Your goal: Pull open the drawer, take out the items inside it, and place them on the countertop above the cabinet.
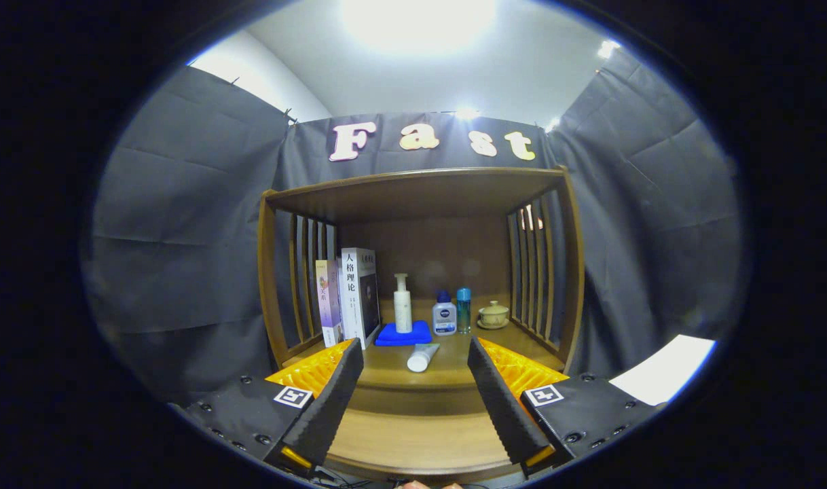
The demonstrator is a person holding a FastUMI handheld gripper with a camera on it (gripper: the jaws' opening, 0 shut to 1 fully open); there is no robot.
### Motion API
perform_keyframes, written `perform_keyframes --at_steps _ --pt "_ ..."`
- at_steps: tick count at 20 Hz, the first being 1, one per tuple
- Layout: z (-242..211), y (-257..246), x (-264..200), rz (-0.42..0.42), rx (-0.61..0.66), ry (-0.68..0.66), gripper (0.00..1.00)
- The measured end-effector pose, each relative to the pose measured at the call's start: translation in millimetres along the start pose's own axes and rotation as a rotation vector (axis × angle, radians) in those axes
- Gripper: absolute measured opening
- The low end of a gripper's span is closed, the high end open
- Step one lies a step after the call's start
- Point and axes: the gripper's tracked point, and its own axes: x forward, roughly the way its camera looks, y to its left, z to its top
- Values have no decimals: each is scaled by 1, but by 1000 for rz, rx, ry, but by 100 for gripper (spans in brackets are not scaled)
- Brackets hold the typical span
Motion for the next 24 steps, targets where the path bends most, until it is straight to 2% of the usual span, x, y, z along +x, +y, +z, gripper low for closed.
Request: perform_keyframes --at_steps 7,12,17,21,24 --pt "-66 -31 -47 -66 45 27 98" --pt "-122 -49 -70 -104 78 98 98" --pt "-157 -37 -83 -73 25 147 98" --pt "-177 -14 -79 -38 -12 182 98" --pt "-191 -2 -73 -42 -30 207 98"
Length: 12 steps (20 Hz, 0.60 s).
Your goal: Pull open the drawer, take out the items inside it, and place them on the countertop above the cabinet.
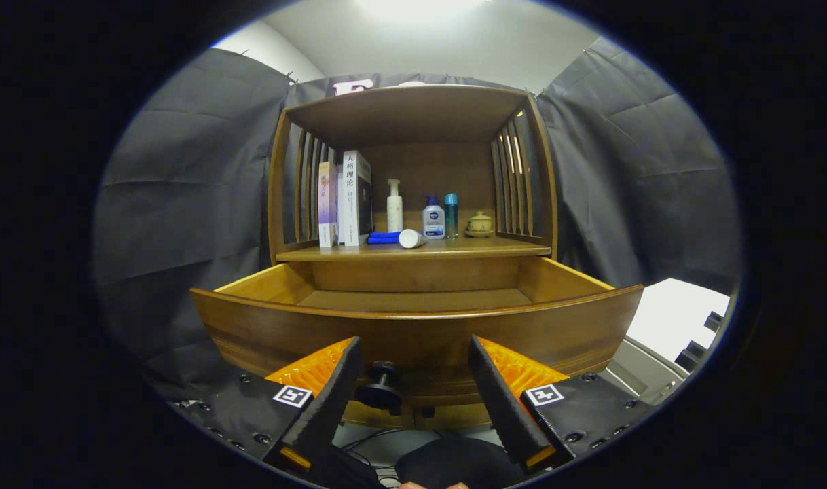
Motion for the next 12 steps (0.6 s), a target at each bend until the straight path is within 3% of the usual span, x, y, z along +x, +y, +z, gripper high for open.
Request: perform_keyframes --at_steps 8,12 --pt "-6 10 19 -56 -15 11 97" --pt "-10 15 31 -26 -4 35 98"
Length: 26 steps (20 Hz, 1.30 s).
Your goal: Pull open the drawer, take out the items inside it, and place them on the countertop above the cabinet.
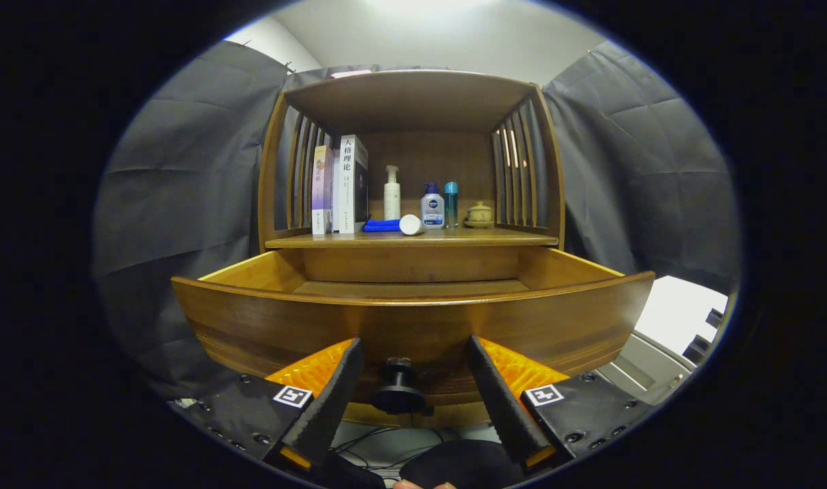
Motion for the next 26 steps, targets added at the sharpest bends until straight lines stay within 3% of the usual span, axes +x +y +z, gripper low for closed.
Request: perform_keyframes --at_steps 7,19,26 --pt "7 6 29 -6 9 3 98" --pt "32 12 142 -33 25 15 98" --pt "39 10 181 -30 28 4 98"
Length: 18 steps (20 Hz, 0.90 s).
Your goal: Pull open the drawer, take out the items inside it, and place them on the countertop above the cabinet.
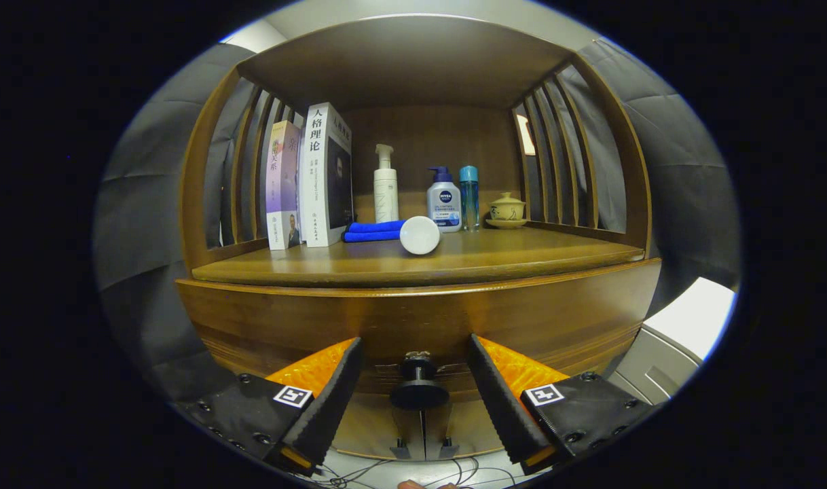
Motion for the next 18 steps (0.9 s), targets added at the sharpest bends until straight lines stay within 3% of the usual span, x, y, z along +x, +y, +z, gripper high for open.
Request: perform_keyframes --at_steps 11,18 --pt "1 -1 8 25 -2 29 97" --pt "82 -15 -59 35 -37 -108 97"
